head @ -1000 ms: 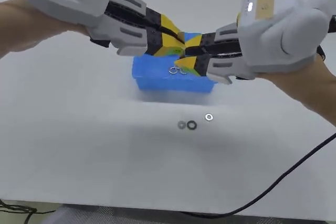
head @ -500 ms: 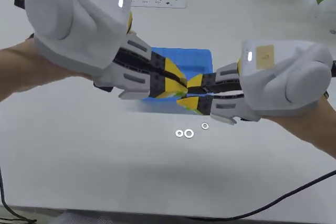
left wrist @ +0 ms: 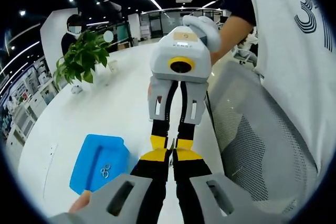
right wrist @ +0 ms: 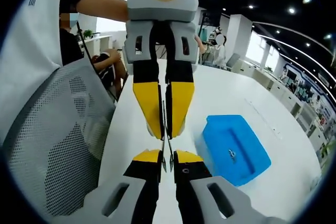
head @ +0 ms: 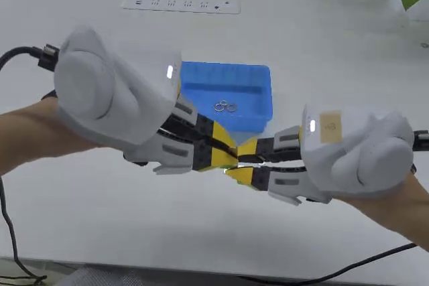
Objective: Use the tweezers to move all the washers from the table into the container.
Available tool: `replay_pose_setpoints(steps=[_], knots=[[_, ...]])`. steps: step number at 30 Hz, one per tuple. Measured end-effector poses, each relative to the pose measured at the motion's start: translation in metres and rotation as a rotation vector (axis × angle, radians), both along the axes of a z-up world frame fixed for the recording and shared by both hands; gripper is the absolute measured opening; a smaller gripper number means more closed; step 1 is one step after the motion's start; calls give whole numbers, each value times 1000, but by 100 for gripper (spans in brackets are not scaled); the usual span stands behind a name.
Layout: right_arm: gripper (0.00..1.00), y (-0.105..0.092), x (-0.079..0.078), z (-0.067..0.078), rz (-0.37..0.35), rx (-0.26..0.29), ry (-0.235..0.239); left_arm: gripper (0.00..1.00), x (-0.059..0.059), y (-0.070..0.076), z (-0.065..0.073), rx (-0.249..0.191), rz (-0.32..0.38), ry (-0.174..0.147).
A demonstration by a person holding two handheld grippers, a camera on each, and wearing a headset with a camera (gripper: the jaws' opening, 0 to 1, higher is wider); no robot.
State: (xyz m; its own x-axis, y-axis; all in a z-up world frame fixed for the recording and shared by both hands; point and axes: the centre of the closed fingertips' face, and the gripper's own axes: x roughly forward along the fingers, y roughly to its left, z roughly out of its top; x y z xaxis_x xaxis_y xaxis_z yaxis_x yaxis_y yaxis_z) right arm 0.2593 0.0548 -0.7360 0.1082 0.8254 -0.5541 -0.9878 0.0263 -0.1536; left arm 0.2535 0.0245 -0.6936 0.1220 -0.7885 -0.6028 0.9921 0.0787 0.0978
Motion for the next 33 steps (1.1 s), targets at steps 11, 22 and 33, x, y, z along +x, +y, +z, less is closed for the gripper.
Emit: replay_pose_setpoints(steps=[11, 22, 33], knots=[[9, 3, -2, -13, -15, 1, 44, 7, 0, 4, -14, 16, 0, 13], [9, 7, 19, -17, -36, -3, 17, 7, 20, 10, -18, 38, -1, -16], [9, 8, 26, -22, -55, -1, 39, 7, 26, 10, -24, 46, -8, 3]])
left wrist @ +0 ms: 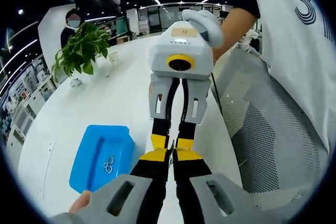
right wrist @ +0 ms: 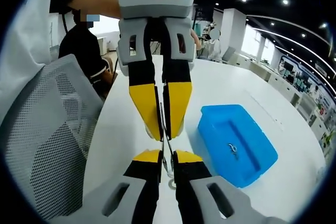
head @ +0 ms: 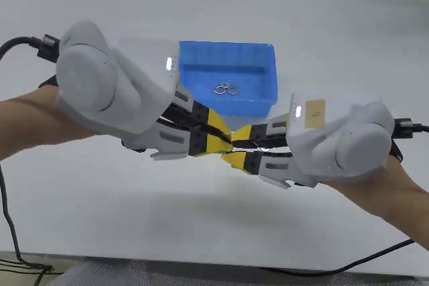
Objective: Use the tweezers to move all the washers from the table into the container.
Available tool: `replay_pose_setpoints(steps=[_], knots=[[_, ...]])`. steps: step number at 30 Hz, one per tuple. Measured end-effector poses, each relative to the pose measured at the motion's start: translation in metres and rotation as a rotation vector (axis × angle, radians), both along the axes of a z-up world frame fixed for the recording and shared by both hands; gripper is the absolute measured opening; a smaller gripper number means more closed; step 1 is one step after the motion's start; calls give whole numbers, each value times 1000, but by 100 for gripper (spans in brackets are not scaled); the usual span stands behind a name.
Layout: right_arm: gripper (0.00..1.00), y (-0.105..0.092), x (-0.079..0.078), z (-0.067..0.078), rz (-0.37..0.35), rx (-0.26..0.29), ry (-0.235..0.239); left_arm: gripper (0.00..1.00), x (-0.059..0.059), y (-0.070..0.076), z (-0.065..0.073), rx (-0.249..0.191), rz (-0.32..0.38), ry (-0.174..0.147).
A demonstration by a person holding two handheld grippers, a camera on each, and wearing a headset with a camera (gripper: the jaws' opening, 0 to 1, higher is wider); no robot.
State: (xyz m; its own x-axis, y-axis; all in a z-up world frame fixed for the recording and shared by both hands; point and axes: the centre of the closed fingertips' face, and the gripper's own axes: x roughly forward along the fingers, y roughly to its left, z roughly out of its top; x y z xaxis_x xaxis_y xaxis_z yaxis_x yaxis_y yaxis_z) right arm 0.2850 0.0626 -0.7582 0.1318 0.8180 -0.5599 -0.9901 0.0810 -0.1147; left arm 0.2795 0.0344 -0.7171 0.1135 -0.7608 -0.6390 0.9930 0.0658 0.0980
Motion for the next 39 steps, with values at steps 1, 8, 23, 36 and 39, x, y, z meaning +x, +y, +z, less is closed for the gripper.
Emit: replay_pose_setpoints(steps=[1, 8, 23, 36, 39], knots=[[10, 0, 0, -1, -1, -1, 5, 7, 1, 0, -1, 1, 1, 3], [10, 1, 1, -3, -14, 8, 37, 7, 1, 0, -3, 3, -1, 17], [10, 0, 2, -3, -31, 15, 48, 7, 2, -5, -4, -7, -14, 46], [9, -1, 2, -5, -31, 9, 45, 7, 2, -5, -6, 2, -19, 55], [9, -2, 1, -6, -33, 10, 49, 7, 2, -5, -6, 6, -21, 54]])
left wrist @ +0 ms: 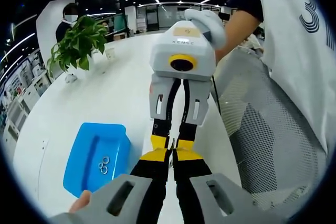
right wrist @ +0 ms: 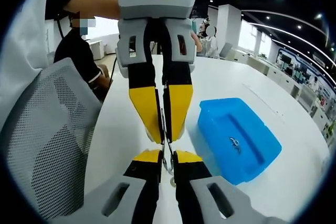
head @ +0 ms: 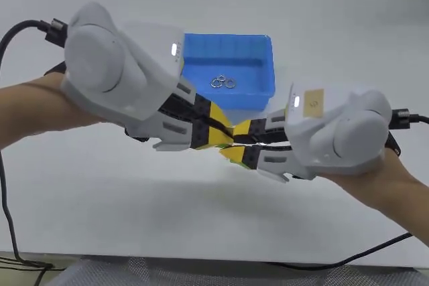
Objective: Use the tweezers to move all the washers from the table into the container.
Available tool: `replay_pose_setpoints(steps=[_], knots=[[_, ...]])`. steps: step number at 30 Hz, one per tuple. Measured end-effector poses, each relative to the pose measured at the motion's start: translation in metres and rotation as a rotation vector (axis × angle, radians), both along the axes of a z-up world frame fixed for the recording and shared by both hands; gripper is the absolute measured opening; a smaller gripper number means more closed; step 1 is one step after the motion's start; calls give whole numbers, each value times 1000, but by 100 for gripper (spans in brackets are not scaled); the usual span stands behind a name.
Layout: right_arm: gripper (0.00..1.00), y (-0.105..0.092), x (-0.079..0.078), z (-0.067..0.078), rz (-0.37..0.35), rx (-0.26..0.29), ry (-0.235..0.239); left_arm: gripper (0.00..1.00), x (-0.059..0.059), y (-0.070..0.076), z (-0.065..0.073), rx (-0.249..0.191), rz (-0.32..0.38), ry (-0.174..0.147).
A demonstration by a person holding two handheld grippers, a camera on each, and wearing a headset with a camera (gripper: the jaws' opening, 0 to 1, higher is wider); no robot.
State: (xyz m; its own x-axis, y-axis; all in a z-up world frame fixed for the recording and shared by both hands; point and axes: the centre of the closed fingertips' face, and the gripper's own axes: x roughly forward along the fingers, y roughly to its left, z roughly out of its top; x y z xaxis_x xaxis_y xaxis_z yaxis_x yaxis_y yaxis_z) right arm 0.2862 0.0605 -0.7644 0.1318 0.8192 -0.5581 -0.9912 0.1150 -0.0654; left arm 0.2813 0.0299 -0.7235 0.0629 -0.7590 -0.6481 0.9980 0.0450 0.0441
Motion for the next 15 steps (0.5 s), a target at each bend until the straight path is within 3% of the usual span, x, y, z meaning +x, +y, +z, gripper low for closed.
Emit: replay_pose_setpoints(steps=[15], knots=[[10, 0, 3, 0, -4, 2, 5, 7, 3, 2, -1, 0, 10, 3]])
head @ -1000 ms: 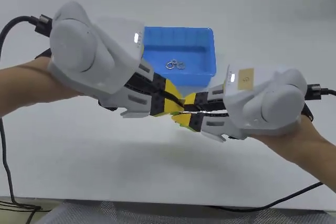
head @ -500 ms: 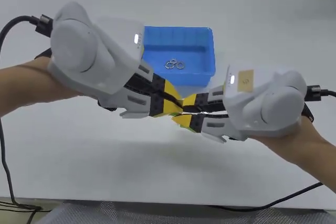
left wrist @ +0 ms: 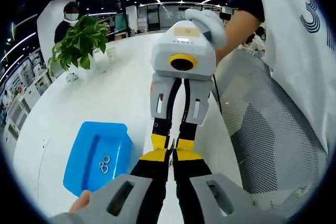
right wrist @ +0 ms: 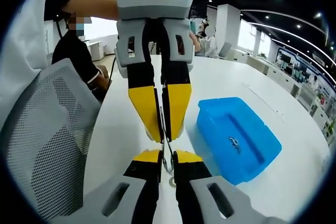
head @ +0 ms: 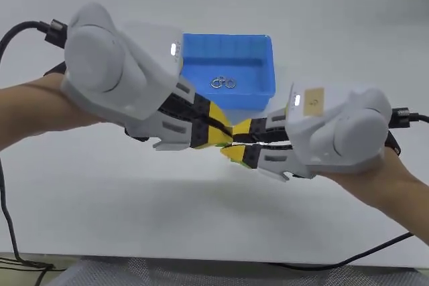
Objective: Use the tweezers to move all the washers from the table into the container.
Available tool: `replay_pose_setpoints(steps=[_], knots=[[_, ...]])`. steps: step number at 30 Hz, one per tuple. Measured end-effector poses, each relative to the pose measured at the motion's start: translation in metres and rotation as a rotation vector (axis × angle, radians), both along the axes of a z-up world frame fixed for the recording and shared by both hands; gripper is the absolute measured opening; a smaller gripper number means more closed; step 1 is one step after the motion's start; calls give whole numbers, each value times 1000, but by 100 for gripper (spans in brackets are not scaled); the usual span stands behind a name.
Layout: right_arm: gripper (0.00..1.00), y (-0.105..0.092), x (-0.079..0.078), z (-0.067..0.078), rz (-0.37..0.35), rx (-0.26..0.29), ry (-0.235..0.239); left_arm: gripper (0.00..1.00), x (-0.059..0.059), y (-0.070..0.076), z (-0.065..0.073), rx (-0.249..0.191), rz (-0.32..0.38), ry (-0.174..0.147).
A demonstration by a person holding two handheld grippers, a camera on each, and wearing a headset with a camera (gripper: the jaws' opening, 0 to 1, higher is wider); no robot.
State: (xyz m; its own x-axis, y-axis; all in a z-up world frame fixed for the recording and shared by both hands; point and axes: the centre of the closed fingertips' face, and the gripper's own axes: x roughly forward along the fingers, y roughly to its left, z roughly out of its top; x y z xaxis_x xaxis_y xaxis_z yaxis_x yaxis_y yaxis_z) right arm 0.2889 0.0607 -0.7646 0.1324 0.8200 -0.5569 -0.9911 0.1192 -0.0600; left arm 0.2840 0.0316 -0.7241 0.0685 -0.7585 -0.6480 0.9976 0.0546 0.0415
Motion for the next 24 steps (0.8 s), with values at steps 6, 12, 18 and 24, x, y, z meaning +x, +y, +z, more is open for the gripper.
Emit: replay_pose_setpoints(steps=[6, 12, 18, 24], knots=[[10, 0, 0, 0, 2, 0, 12, 7, 1, 0, 0, -2, 3, 5], [9, 0, 1, -3, 6, -13, 22, 7, 3, 0, 0, 0, 4, 5], [8, -1, 1, -2, 8, -27, 21, 7, 3, -2, 0, 2, 2, 8], [9, -1, 1, -2, -1, -24, 22, 7, 2, -2, 0, 14, 1, 15]])
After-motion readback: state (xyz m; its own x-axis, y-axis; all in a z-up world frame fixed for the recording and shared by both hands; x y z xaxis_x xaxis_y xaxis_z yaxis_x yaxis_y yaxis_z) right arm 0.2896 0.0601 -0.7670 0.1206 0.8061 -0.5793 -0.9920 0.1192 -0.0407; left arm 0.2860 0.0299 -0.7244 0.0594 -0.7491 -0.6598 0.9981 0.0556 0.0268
